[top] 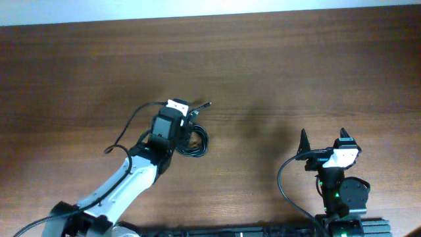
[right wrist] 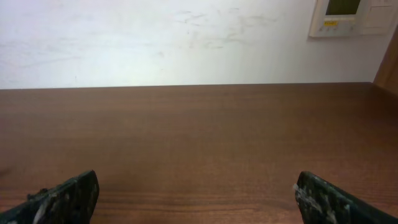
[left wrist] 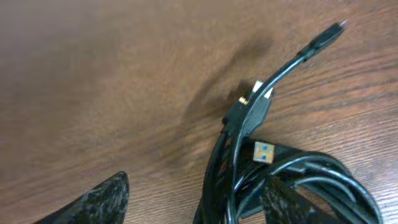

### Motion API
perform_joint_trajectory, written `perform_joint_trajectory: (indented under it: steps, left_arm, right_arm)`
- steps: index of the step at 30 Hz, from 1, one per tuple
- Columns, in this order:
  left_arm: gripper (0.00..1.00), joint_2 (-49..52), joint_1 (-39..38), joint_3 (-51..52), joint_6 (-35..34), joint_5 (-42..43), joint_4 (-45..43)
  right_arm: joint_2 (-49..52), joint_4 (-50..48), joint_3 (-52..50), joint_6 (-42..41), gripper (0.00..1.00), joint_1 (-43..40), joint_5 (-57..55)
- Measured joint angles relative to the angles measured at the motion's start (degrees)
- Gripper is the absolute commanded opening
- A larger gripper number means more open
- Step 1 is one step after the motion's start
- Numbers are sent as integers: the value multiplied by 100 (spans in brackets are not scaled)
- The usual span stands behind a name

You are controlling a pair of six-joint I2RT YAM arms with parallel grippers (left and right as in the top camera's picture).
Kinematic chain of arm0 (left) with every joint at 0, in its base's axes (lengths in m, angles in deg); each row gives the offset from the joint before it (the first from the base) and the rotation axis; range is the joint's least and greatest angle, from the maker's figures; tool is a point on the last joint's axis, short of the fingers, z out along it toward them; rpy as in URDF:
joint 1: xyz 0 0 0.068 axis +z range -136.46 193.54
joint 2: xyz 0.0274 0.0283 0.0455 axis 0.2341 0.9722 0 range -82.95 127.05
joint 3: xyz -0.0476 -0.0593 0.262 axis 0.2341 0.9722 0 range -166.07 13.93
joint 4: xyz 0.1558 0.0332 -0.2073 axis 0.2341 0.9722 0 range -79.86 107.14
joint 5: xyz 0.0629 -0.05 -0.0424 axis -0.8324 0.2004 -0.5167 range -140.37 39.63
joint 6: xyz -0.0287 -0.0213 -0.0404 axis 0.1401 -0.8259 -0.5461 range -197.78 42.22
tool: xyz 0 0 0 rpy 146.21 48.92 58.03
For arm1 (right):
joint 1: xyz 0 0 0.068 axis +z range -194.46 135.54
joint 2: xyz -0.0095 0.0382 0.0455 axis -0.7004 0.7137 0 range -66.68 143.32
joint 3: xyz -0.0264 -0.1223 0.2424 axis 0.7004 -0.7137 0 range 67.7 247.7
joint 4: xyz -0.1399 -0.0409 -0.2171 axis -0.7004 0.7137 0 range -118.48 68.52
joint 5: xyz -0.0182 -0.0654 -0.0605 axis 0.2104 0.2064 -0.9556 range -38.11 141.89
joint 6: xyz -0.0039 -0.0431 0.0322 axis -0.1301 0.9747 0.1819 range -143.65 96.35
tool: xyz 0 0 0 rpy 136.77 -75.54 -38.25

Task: Untangle cables
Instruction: 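Grasp the black cable coil with the left gripper, then lift the cable coil with the left gripper toward the center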

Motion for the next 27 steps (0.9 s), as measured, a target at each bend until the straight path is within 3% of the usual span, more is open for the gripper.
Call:
perform_joint_trajectory:
  steps: [7, 11, 17, 20, 24, 27]
  left_arm:
    - [59, 201, 348, 0, -289, 1032, -11]
    - [51, 210, 352, 0, -348, 994, -221]
    - [50, 385, 358, 0, -374, 841, -481]
    - [36, 824, 374, -2, -382, 802, -723]
    - [0, 953, 374, -2, -424, 804, -813]
    - [0, 955, 374, -2, -544, 800, -833]
  right_arm:
    - [0, 0, 0, -2, 99, 0, 2]
    - [0, 0, 0, -4, 99, 0, 2]
    - [0, 0, 0, -2, 99, 0, 2]
    - [0, 0, 0, -2, 99, 0, 0]
    - [0, 0, 0, -2, 99, 0, 0]
    - [0, 0, 0, -2, 99, 0, 0]
